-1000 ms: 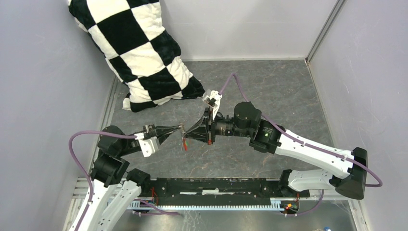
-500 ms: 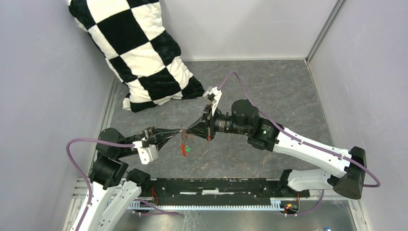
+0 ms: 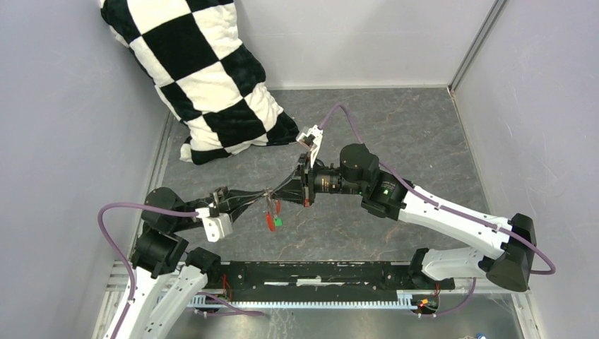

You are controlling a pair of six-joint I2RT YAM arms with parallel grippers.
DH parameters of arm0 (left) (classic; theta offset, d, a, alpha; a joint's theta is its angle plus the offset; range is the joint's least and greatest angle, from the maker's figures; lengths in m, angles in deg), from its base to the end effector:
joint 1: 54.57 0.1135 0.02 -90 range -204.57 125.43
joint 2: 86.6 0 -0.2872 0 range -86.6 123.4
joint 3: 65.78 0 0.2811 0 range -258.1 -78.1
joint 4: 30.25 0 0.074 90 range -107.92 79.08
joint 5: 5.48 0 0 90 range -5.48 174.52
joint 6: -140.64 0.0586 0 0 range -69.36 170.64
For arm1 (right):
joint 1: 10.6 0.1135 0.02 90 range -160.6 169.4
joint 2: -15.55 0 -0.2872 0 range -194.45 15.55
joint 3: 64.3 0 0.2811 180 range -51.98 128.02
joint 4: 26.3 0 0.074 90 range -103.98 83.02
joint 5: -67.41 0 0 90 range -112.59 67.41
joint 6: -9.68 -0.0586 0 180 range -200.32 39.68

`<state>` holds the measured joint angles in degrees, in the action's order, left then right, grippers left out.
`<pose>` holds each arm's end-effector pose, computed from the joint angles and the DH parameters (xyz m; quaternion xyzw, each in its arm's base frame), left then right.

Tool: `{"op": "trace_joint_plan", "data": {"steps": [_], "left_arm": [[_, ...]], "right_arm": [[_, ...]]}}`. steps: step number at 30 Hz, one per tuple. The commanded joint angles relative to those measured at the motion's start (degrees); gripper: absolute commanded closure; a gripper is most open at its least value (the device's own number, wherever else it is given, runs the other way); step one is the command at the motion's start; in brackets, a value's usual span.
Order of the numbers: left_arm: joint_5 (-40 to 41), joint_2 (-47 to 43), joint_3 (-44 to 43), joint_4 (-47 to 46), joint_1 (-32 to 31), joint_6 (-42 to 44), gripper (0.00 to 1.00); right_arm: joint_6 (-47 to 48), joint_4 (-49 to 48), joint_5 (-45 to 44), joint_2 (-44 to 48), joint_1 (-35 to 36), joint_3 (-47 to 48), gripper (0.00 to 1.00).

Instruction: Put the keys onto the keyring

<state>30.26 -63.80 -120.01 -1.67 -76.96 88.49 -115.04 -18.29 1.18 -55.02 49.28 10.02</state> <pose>0.0773 -0.0833 0.3768 0.5936 0.3648 -0.2247 0.6812 0.1463 0.2992 0.3932 -0.2930 0.6695 0.5916 0.3406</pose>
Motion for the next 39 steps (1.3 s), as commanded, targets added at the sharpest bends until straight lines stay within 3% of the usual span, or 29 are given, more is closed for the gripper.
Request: {"op": "trace_joint_plan", "data": {"steps": [1,30,39], "left_arm": [[-1.0,-0.6,-1.2,-1.3,-0.3,2.3,0.98],[-2.1,-0.5,-1.8,0.0,-0.3,-0.1,0.98],[-1.8,-1.0,-1.9,0.0,-0.2,-0.3,0.98]], "right_arm": [[-2.4,-3.1,3.2,-0.3,-0.6,-0.6,1.00],[-6.9,-13.9,11.3,1.5,-3.0,-4.2,1.00],[-6.4,-12.2,11.4,0.4,-3.1,-3.2,1.00]]}}
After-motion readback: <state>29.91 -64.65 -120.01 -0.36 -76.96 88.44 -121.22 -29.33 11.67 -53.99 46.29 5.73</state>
